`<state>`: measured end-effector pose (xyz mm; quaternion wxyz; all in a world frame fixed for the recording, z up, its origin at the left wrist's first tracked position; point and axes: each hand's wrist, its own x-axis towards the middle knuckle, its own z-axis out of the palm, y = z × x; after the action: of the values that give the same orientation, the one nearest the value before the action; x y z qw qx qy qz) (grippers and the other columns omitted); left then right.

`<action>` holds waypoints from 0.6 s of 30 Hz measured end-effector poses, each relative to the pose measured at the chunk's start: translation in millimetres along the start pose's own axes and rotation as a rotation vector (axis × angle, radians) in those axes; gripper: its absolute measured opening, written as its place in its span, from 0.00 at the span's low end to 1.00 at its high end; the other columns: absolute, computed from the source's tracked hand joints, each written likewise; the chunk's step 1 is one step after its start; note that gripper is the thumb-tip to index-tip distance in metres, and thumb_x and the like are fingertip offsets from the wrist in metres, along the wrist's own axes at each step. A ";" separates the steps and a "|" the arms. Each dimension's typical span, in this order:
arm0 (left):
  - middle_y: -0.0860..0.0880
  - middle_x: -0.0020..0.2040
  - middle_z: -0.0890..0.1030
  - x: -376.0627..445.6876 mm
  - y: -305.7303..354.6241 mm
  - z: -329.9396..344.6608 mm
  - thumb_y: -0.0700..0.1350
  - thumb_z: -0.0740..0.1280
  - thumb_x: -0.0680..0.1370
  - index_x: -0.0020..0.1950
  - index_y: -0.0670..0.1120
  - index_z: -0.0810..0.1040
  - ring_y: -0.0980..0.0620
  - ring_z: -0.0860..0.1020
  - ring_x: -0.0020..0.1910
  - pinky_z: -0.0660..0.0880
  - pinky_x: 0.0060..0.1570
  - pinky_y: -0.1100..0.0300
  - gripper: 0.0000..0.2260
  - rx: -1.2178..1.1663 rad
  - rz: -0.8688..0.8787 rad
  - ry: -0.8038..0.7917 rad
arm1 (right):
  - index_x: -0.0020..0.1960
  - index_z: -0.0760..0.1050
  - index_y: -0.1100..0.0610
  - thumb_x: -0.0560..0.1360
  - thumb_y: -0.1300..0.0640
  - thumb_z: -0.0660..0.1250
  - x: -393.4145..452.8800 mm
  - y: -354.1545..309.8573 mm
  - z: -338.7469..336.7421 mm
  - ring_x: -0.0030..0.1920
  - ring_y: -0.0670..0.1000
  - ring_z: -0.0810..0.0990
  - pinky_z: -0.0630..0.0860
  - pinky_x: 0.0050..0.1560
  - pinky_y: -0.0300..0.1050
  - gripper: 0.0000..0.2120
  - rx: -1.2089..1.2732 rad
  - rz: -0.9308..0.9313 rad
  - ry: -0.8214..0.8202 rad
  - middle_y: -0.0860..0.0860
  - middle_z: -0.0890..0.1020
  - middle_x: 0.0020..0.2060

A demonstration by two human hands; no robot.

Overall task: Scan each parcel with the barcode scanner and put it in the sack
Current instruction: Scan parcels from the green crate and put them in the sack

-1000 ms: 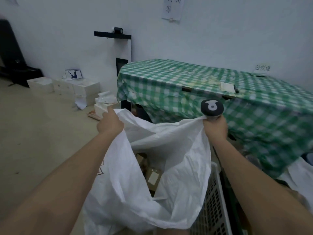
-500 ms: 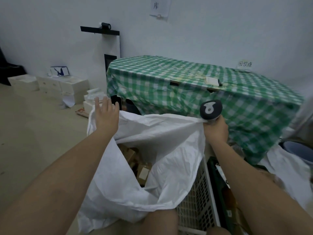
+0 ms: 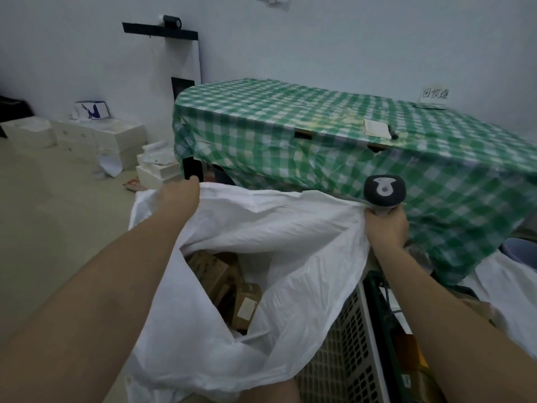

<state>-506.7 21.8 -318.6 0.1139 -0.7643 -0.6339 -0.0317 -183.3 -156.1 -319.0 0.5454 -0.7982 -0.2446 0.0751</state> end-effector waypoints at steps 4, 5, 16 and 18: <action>0.34 0.58 0.76 21.8 -4.1 -33.8 0.39 0.52 0.83 0.62 0.37 0.67 0.35 0.75 0.56 0.70 0.50 0.45 0.11 -0.566 -0.209 0.215 | 0.64 0.70 0.58 0.76 0.59 0.64 14.2 -35.9 11.7 0.55 0.60 0.77 0.69 0.49 0.46 0.16 -0.054 -0.040 0.005 0.58 0.78 0.57; 0.34 0.57 0.76 28.8 -6.0 -49.3 0.41 0.52 0.83 0.62 0.37 0.68 0.35 0.76 0.56 0.70 0.49 0.46 0.12 -0.612 -0.202 0.273 | 0.64 0.70 0.58 0.77 0.59 0.63 17.6 -50.3 13.5 0.54 0.59 0.76 0.68 0.47 0.46 0.16 -0.058 -0.075 0.000 0.56 0.78 0.56; 0.36 0.66 0.72 13.0 -60.7 -79.6 0.37 0.56 0.81 0.76 0.39 0.54 0.36 0.73 0.63 0.70 0.58 0.45 0.23 -0.567 -0.501 0.172 | 0.60 0.70 0.58 0.77 0.61 0.61 10.8 -61.7 6.9 0.48 0.60 0.76 0.69 0.44 0.48 0.12 -0.171 -0.157 0.007 0.58 0.78 0.53; 0.37 0.66 0.71 10.5 -65.8 -69.7 0.36 0.62 0.77 0.73 0.42 0.59 0.36 0.72 0.63 0.70 0.58 0.43 0.25 -0.496 -0.458 0.162 | 0.61 0.70 0.58 0.76 0.59 0.63 10.5 -55.1 -1.3 0.53 0.61 0.77 0.70 0.46 0.49 0.14 -0.130 -0.111 -0.002 0.59 0.78 0.56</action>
<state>-562.2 28.2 -240.0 -0.0356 -0.6017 -0.7507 -0.2702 -190.7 -136.5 -266.9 0.4957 -0.8170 -0.2932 0.0295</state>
